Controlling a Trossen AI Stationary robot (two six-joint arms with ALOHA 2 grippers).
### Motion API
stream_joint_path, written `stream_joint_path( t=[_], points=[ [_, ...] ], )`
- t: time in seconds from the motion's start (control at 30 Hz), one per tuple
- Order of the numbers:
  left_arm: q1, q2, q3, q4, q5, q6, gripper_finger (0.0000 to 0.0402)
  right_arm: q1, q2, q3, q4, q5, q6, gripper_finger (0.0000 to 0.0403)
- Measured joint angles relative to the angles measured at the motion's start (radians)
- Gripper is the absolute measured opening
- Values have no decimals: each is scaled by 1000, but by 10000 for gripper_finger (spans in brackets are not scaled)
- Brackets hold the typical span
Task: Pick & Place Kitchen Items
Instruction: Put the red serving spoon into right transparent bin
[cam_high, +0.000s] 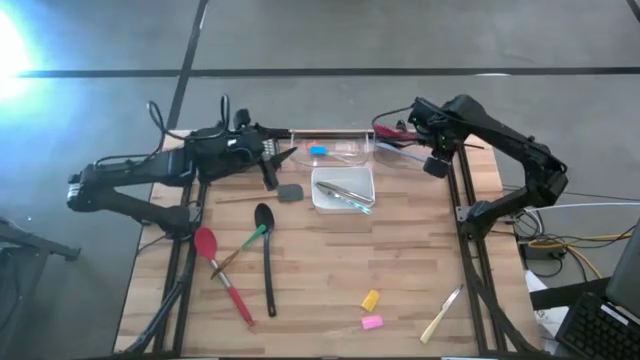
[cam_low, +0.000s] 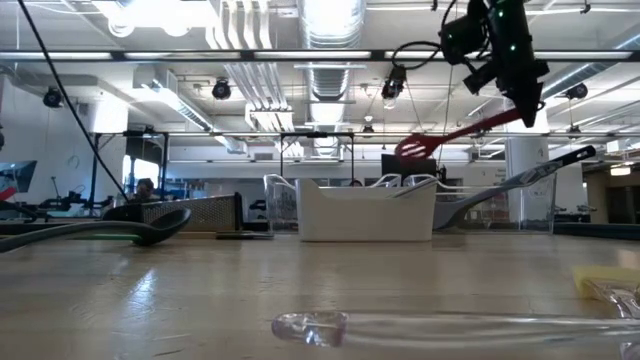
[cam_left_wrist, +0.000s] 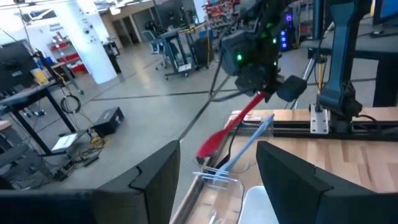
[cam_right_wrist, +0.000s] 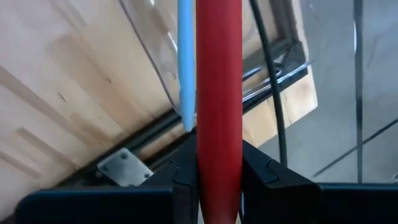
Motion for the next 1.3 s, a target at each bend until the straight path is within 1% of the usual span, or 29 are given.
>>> stream_joint_path(
  t=[0.23,0.4,0.53,0.67,0.9,1.3],
  points=[
    [0,-28,-2,2,-1,-1,218,-62,3,-88,0,6,-81,54],
    [0,-29,-3,19,-1,-1,218,-109,29,-152,-1,61,-91,54],
    [0,-26,-3,38,-1,-1,218,-109,73,-168,13,94,-107,54],
    [0,-24,-3,38,-1,-1,218,-115,123,-169,52,94,-119,54],
    [0,-24,-3,38,-1,-1,218,-118,191,-129,97,117,-141,54],
    [0,-24,-3,45,-1,-1,218,-124,206,-47,145,101,-193,54]
  ],
)
